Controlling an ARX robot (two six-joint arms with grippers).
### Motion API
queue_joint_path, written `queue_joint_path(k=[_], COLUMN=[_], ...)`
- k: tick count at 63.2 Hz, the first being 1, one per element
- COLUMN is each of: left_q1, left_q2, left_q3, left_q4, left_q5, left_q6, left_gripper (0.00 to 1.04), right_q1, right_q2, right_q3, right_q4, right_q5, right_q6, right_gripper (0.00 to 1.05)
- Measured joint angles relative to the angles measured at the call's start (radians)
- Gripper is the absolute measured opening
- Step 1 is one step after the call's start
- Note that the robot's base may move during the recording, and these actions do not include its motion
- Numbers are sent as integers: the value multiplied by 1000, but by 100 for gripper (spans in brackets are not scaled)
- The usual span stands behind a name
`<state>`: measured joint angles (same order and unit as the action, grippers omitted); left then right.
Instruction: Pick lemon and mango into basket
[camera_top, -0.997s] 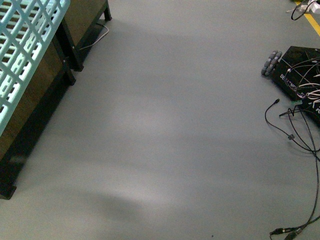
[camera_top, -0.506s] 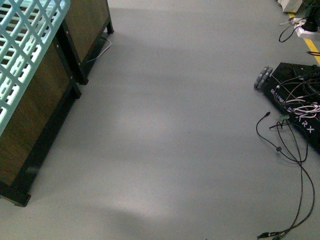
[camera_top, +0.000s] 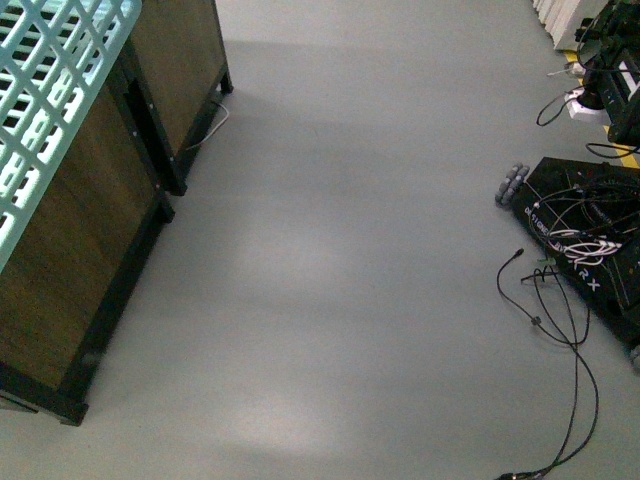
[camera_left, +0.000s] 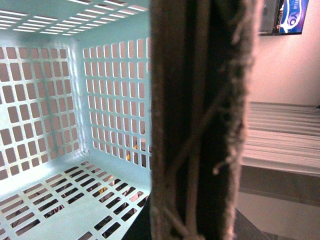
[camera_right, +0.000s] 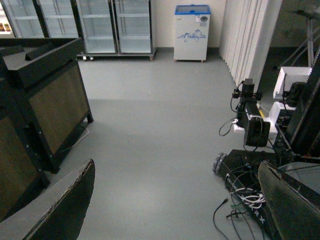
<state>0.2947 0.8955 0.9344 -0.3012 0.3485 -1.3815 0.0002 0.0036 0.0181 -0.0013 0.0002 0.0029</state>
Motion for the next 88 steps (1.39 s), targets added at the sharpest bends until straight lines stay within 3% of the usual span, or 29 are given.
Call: queue_joint_path(k=[88], left_q1=[-2], left_q2=[0], left_q3=[0], left_q4=[0], left_q5=[4], left_q6=[-3], left_gripper=[5], right_q1=[0], right_q2=[0], right_q3=[0], right_q4=[0], right_q5=[1], right_q6=[0], right_gripper=[96])
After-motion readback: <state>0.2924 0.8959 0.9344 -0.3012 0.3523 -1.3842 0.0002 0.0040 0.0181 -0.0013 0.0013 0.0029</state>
